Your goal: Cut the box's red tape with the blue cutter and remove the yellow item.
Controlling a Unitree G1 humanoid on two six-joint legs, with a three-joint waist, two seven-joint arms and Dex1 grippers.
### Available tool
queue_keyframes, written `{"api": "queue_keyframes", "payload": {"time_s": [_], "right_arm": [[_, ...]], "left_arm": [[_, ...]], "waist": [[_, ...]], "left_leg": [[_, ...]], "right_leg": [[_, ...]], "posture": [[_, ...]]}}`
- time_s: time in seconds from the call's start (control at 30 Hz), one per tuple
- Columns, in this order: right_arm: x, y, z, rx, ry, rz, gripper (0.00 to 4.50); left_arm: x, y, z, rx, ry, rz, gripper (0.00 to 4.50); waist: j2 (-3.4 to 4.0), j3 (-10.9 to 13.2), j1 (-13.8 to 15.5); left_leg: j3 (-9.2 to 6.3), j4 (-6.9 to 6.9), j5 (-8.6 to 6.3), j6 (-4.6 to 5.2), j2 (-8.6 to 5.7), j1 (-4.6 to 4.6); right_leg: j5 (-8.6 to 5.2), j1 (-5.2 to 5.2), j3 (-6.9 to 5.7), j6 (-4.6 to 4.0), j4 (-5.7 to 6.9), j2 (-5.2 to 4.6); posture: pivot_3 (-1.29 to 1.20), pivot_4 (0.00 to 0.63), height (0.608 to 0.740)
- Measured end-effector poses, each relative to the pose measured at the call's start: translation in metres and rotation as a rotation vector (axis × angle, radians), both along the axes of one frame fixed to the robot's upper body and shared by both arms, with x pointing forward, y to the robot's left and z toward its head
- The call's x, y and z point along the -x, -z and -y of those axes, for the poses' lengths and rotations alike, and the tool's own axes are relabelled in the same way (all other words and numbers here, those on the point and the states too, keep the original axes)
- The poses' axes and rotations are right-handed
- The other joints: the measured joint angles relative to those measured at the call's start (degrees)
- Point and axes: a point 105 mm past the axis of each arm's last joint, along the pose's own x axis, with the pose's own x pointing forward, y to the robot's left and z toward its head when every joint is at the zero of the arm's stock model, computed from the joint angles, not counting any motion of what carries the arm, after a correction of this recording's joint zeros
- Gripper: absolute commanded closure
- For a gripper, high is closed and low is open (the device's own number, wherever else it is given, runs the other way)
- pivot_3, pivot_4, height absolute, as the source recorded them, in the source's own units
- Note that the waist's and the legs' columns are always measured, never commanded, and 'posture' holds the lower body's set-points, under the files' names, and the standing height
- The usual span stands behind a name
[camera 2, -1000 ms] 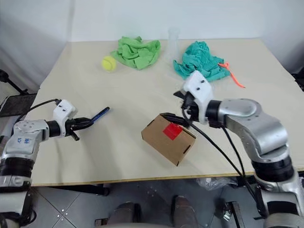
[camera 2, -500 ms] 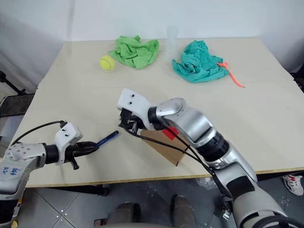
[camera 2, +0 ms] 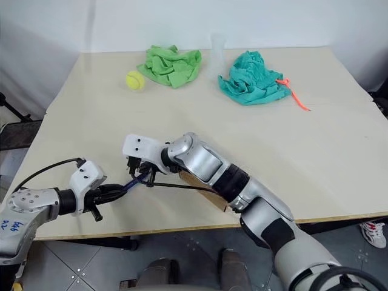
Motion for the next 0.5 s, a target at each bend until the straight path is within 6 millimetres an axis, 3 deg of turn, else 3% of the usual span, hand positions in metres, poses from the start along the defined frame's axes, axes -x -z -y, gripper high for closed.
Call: {"api": "queue_keyframes", "payload": {"time_s": [0.13, 0.5], "right_arm": [[-0.011, 0.014, 0.001, 0.046, 0.026, 0.025, 4.47], [-0.011, 0.013, -0.006, 0.071, -0.029, 0.082, 4.47]], "left_arm": [[0.000, 0.000, 0.000, -0.001, 0.000, 0.005, 4.02], [0.001, 0.001, -0.001, -0.003, -0.001, 0.014, 4.02]], "waist": [[0.00, 0.0, 0.0], [0.00, 0.0, -0.2]], "left_leg": [[0.02, -0.01, 0.00, -0.02, 0.00, -0.02], [0.02, -0.02, 0.00, -0.05, 0.00, -0.01]], "right_leg": [[0.00, -0.04, 0.00, 0.00, 0.00, -0.02], [-0.01, -0.06, 0.01, -0.02, 0.02, -0.04]], "posture": [[0.00, 0.150, 0.740], [0.00, 0.150, 0.740]]}}
